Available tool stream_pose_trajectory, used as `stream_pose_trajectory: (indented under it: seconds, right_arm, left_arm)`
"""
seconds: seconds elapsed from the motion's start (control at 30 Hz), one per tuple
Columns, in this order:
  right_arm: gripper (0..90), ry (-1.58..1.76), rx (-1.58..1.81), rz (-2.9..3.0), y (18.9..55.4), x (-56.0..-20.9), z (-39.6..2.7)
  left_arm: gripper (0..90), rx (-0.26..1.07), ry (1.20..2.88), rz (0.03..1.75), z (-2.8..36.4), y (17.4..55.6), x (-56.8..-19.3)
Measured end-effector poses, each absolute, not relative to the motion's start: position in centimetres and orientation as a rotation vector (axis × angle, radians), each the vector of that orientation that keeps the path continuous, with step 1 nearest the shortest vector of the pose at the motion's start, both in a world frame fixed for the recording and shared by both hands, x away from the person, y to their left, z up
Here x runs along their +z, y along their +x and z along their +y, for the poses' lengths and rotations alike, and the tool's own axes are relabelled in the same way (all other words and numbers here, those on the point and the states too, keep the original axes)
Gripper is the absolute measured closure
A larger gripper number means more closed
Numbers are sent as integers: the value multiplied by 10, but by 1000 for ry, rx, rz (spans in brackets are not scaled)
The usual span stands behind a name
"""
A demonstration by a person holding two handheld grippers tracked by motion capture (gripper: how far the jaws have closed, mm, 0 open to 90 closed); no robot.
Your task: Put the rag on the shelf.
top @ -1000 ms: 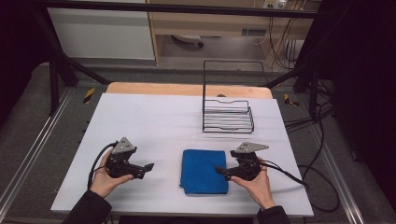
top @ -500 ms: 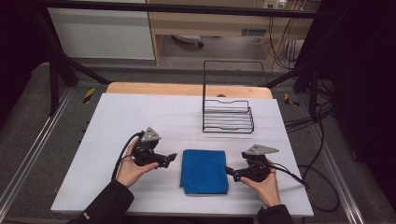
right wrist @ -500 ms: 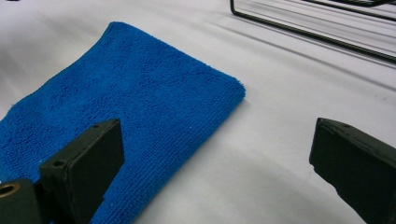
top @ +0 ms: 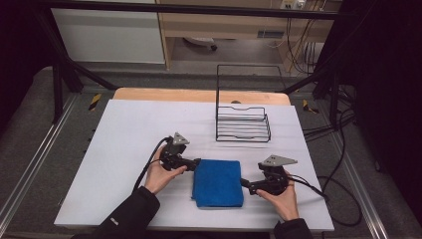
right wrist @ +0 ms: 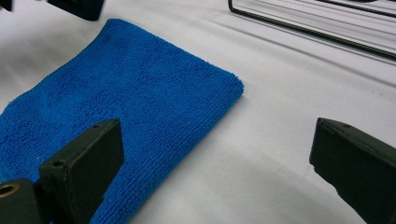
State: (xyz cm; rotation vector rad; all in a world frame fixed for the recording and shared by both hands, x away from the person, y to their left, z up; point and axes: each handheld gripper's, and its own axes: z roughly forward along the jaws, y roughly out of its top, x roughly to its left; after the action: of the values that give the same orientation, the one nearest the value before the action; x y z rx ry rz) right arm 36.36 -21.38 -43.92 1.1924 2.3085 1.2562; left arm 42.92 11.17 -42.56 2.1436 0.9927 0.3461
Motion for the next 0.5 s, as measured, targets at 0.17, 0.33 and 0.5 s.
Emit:
stream_pose_trajectory:
  seconds: [0.17,0.33,0.5]
  right_arm:
    - [42,1200,1267,2305,363,-439,-214]
    - [46,1193,1265,2312,361,-439,-213]
    - [49,1191,1256,2331,361,-441,-212]
  left_arm:
    - [344,321,2151,1006,107,434,-435]
    - [465,271,2163,1015,105,435,-439]
    - [571,223,2173,1003,103,434,-441]
